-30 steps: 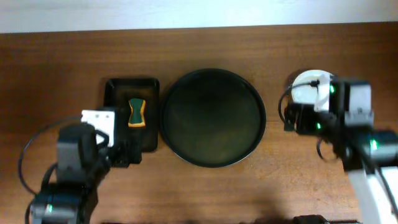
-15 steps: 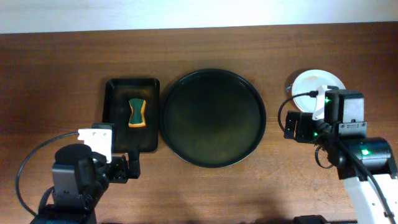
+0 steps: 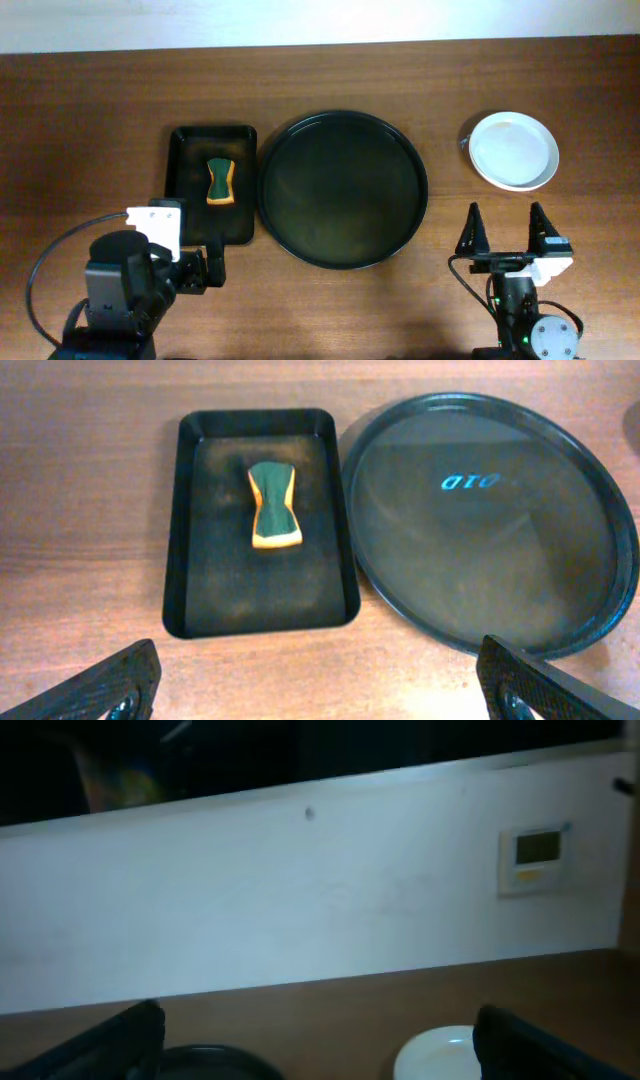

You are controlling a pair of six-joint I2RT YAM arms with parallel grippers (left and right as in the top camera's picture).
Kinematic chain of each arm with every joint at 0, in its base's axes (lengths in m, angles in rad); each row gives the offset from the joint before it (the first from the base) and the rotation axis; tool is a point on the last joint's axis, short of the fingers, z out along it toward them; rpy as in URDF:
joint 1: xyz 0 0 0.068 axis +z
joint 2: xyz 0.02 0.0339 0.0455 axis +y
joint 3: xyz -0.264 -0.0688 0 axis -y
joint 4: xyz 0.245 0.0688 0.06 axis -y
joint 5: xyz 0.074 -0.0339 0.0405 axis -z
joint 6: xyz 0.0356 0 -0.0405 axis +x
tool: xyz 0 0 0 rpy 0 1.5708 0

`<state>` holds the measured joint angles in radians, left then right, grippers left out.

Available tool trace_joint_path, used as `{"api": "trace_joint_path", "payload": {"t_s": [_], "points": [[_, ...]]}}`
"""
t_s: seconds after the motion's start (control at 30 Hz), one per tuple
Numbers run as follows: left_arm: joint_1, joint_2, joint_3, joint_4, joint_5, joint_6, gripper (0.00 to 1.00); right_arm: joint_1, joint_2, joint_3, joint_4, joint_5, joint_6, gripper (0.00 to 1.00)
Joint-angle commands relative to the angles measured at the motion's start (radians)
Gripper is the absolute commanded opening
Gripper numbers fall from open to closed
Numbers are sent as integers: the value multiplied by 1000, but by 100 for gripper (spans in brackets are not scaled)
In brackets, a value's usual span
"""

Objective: Clean dirty plates on tray and stack at the side

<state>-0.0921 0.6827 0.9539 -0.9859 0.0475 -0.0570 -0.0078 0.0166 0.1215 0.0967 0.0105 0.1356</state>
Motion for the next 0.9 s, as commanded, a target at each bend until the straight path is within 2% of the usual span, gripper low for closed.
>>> {"api": "trace_joint_path", "payload": {"t_s": [0.0,0.07,0.2,0.73,0.87], "points": [[-1,-3,-3,1,-3,5,99,-47,-13,-67,45,-60,-8,99],[-1,-3,-3,1,-3,5,99,-47,-13,-116,30,-41,-9,99],[-1,-3,-3,1,-3,5,99,-46,-13,-116,-175,-60,-27,99],[-1,-3,-3,1,-3,5,99,-45,7,-116,-165,-112,-24,99],[-1,-3,-3,1,-3,5,99,-32,-14,-116,-169,-111,-100,99]]}}
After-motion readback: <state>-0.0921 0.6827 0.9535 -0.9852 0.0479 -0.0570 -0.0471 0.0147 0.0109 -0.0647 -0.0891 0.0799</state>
